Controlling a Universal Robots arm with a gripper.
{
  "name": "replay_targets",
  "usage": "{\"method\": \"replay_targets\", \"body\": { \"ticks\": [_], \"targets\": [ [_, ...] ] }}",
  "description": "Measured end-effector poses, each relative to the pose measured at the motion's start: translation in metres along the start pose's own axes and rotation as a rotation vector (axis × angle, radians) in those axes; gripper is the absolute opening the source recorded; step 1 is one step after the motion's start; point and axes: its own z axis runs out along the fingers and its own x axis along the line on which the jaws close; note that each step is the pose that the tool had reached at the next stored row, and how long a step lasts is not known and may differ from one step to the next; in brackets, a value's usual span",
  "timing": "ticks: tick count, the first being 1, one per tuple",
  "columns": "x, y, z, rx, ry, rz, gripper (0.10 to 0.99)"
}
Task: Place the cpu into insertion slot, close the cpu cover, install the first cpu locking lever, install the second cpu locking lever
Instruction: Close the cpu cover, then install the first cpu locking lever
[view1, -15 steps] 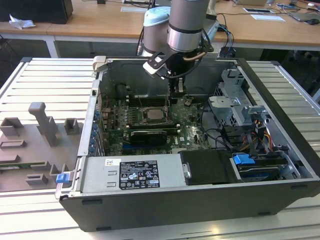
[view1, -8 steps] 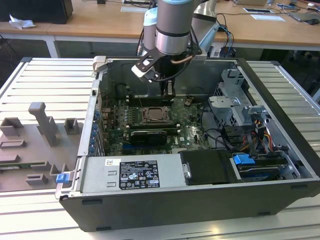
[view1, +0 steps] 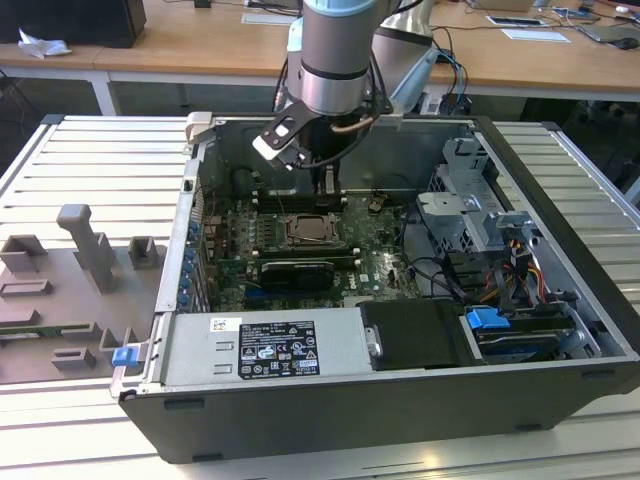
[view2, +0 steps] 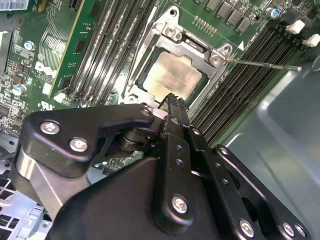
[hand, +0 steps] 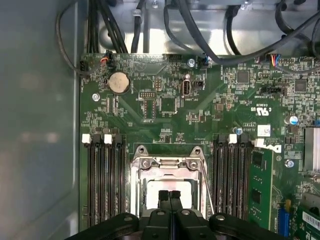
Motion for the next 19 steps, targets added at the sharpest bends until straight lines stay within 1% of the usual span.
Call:
{"method": "replay_targets", "body": {
  "ticks": [2, 5, 7, 9, 10, 13, 17, 19],
  "targets": [
    [0.0001, -0.0017, 0.0005, -0.002, 0.0001, -0.005, 0.106],
    [0.0001, -0.0027, 0.0014, -0.002, 0.0003, -0.027, 0.106],
    [0.0001, -0.0067, 0.0018, -0.002, 0.0007, -0.030, 0.106],
    [0.0002, -0.0135, 0.0018, -0.005, 0.0004, -0.030, 0.106],
    [0.0003, -0.0157, 0.0019, -0.005, 0.0005, -0.030, 0.106],
    [0.0002, -0.0181, 0.0016, -0.005, 0.0004, -0.030, 0.106],
    [0.0003, -0.0201, -0.0013, -0.005, 0.0004, -0.030, 0.106],
    [0.0004, -0.0213, -0.0057, -0.005, 0.0004, -0.030, 0.106]
  ]
}}
